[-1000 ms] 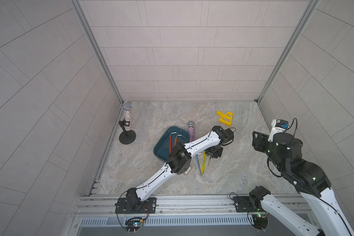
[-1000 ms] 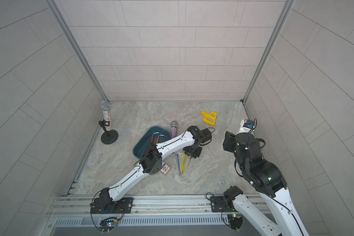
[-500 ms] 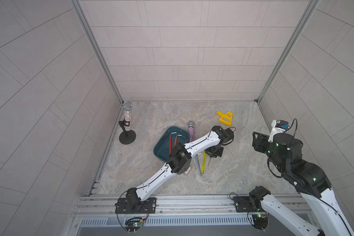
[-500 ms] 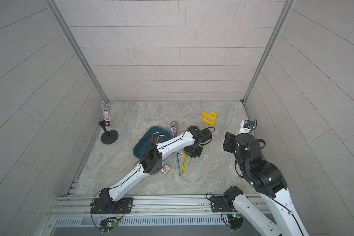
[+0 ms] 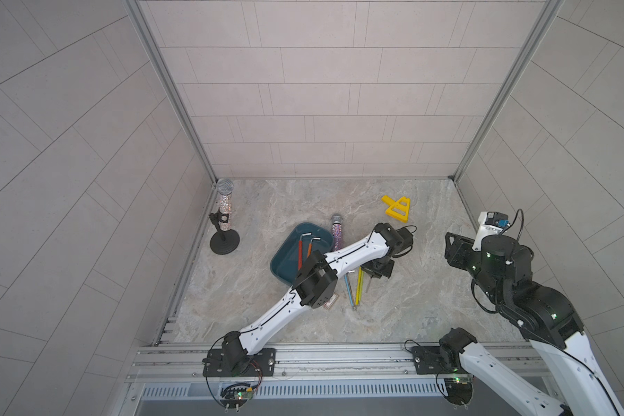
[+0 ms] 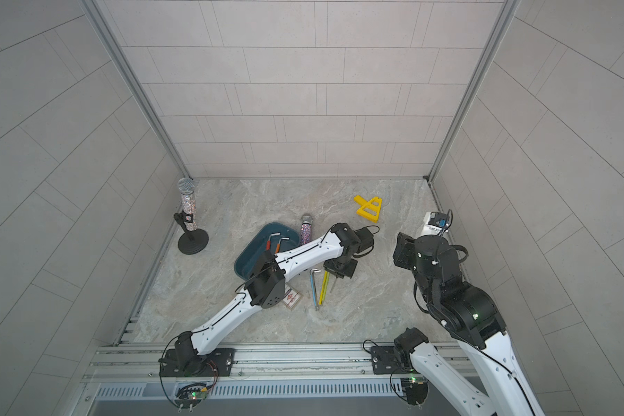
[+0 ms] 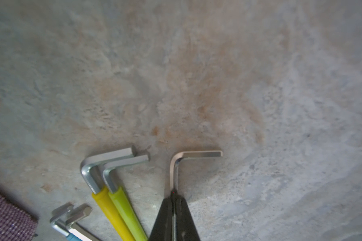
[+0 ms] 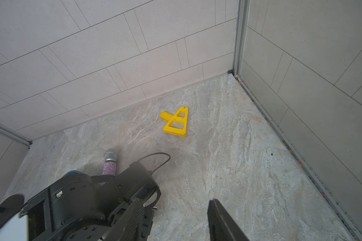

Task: Put the hex key on the desktop into the storage box
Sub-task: Place the Allen key in the storage box.

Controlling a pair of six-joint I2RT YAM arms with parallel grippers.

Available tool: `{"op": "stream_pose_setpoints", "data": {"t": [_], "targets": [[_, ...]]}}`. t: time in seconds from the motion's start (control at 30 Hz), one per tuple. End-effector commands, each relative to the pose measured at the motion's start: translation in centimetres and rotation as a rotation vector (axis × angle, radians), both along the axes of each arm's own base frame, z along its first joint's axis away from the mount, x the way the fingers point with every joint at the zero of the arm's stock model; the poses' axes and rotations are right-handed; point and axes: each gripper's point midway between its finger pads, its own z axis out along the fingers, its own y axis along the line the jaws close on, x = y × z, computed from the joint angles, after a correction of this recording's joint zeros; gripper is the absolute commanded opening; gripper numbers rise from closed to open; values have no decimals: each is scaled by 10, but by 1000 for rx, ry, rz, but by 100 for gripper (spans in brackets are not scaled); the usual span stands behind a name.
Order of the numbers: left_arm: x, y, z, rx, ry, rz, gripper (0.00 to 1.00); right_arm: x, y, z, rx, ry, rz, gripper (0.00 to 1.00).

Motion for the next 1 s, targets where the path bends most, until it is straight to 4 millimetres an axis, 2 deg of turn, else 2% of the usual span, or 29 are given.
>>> {"op": "stream_pose_setpoints", "data": {"t": [0.0,0.33,0.53,0.83,0.97], "targets": [[6,-4,24,-35,-56,7,0,-1,-1,-5,-9,12,-3,55],[7,-3,45,-44,-72,-1,0,-1,-1,-4,-9,10,-1,55],[9,2,67,-50,-96,-9,0,0,-1,-3,-12,9,-3,55],[27,43,116,-4,-172,3,0,2,1,-5,-6,9,2,55],[42,70,138,14,-207,35,0,2,1,-4,-6,7,2,55]]}}
